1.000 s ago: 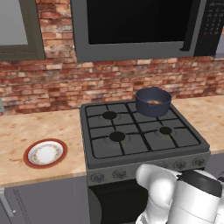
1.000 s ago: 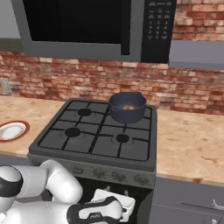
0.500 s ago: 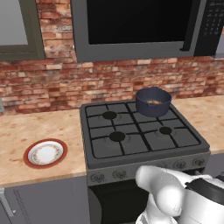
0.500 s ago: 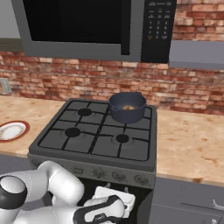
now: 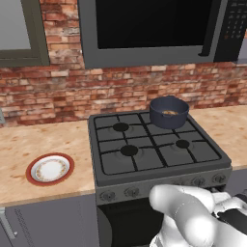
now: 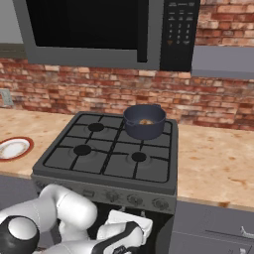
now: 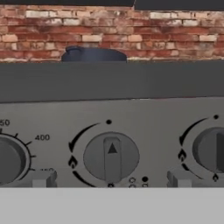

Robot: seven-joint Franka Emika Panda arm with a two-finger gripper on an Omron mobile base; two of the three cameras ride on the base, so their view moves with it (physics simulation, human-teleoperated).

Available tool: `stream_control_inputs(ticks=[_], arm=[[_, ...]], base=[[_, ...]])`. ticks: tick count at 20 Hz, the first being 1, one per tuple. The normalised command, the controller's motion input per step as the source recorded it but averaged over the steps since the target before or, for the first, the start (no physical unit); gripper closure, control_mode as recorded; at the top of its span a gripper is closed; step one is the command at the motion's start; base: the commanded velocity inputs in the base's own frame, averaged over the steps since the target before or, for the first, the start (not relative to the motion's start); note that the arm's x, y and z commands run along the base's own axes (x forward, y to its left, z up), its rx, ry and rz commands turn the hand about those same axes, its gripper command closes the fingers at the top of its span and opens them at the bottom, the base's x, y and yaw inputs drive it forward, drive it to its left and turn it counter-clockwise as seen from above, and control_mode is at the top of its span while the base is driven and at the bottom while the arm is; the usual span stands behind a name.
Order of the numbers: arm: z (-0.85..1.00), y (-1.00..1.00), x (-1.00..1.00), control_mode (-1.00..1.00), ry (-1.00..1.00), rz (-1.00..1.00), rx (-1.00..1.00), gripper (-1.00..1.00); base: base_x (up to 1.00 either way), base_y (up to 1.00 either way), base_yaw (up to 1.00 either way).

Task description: Retrieve the frozen meat and place it in the pot on a burner. Then turn the burner on.

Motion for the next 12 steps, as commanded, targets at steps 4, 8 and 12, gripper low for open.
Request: stream_control_inputs(ticks=[4, 8, 12], arm=[[-0.02, 0.0, 0.33, -1.0, -0.04, 0.0, 0.0, -1.0], [0.0, 0.0, 0.24, -1.0, -0.05, 0.0, 0.0, -1.0], [0.0, 0.0, 0.21, -1.0, -0.03, 0.0, 0.0, -1.0]], base=[[0.0, 0.0, 0.0], [0.0, 0.0, 0.0], [0.0, 0.0, 0.0]])
